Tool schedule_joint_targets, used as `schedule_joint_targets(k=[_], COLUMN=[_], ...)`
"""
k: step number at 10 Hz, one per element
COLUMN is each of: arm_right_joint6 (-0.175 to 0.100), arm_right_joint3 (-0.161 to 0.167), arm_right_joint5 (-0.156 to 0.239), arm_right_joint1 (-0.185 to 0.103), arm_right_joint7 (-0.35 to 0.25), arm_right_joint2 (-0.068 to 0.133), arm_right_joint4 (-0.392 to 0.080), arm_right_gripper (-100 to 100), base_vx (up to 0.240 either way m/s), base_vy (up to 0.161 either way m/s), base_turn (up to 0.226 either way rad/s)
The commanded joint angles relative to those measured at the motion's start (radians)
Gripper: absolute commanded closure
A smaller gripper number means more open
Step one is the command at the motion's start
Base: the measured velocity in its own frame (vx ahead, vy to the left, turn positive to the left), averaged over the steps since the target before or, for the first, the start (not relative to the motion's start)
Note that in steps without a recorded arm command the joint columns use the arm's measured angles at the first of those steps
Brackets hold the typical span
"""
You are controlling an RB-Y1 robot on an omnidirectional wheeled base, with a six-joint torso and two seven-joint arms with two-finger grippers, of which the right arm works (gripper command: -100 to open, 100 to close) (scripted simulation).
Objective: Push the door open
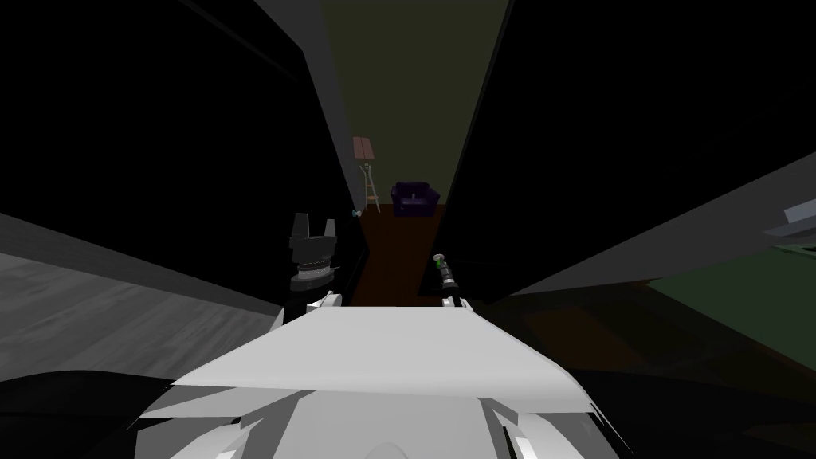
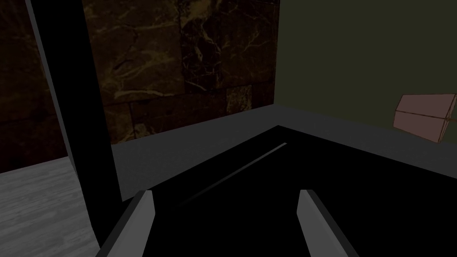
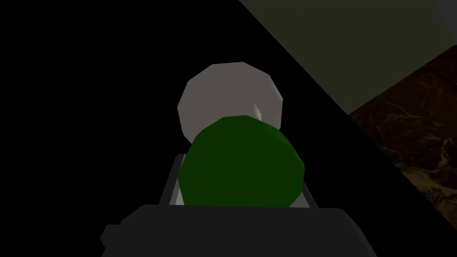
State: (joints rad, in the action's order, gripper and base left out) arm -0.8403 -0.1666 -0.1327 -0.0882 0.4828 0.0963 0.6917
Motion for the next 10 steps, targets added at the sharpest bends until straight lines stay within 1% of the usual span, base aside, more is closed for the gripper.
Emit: schedule_joint_targets(k=[1,2,3,4,5,6,7,8,9,10], arm_right_joint6=[-0.004,-0.004,-0.004,-0.004,-0.004,-0.004,-0.004,-0.004,-0.004,-0.004], arm_right_joint3=[-0.002,0.000,0.000,0.002,0.005,0.005,0.007,0.007,0.010,0.012], arm_right_joint5=[0.012,0.030,0.030,0.047,0.066,0.066,0.084,0.084,0.103,0.121], arm_right_joint1=[-0.003,-0.004,-0.004,-0.004,-0.005,-0.005,-0.006,-0.006,-0.007,-0.008], arm_right_joint7=[-0.037,-0.073,-0.078,-0.119,-0.143,-0.160,-0.195,-0.201,-0.243,-0.270], arm_right_joint2=[0.006,0.006,0.006,0.007,0.007,0.007,0.007,0.007,0.007,0.007], arm_right_joint4=[0.004,0.003,0.003,0.002,0.001,0.001,0.001,0.001,0.000,-0.001], arm_right_gripper=[100,100,100,100,100,100,100,100,100,100], base_vx=[0.053,0.041,0.034,0.046,0.070,0.049,0.043,0.034,0.042,0.061], base_vy=[0.005,0.001,0.000,0.005,0.016,0.007,0.001,0.001,0.003,0.007], base_turn=[0.007,0.003,0.005,0.003,0.006,0.001,0.010,0.003,0.005,0.005])
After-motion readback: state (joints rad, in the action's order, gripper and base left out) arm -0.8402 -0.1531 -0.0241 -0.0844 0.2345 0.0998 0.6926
